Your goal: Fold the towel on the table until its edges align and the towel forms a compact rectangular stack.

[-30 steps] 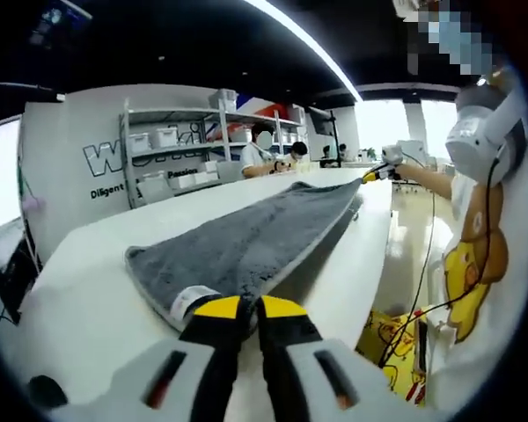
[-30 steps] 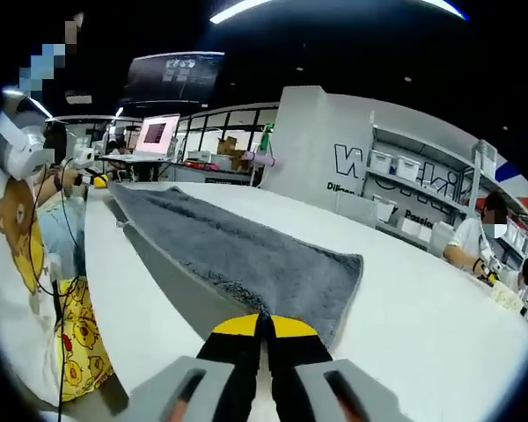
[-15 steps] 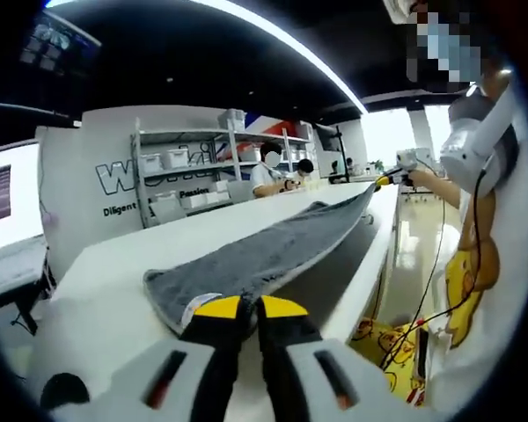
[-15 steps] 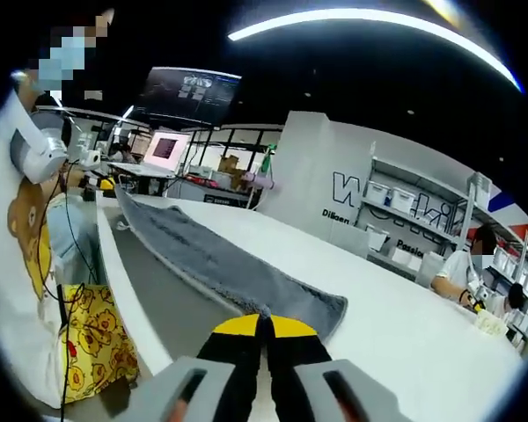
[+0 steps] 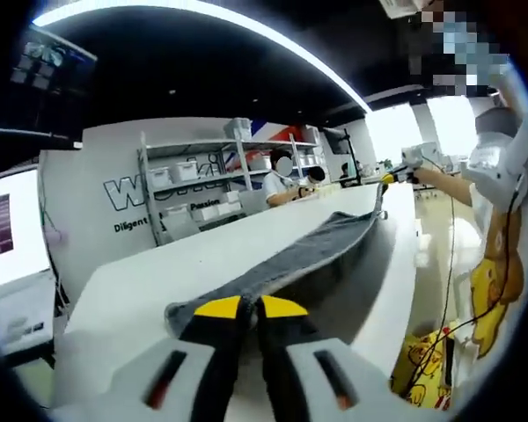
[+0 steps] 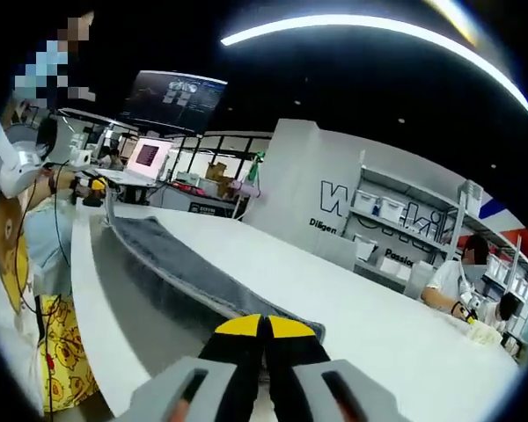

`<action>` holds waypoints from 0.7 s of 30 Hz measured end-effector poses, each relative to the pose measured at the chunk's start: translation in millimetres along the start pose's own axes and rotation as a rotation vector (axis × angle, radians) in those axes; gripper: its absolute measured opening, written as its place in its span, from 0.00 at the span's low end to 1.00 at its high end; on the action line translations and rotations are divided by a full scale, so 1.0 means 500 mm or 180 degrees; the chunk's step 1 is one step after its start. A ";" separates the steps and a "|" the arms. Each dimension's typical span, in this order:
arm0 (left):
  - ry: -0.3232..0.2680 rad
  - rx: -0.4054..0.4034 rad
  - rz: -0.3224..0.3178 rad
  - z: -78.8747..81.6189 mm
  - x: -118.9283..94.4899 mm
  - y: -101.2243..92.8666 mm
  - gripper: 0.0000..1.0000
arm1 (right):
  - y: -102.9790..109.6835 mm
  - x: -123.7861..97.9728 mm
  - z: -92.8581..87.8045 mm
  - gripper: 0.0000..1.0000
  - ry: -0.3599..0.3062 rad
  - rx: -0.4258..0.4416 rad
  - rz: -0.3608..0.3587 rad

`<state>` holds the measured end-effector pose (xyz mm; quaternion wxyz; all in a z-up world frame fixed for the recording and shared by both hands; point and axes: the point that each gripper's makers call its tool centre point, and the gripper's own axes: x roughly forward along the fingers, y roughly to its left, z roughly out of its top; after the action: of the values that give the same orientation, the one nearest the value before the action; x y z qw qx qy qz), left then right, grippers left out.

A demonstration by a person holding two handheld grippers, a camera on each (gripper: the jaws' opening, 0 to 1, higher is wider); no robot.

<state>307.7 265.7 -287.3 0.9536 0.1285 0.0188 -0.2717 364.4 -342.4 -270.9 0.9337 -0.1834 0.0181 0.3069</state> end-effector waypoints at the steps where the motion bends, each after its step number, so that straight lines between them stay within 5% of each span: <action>1: 0.0011 -0.0003 0.0018 0.002 0.008 0.008 0.09 | -0.013 0.011 0.002 0.01 0.0002 -0.0001 -0.0007; 21: 0.0405 0.0512 0.0379 0.023 0.163 0.139 0.09 | -0.140 0.184 0.029 0.01 0.0112 0.0043 -0.0091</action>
<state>413.1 278.0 -268.7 0.9515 0.2225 0.0497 -0.2065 478.3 -337.3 -247.7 0.9388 -0.1827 0.0339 0.2901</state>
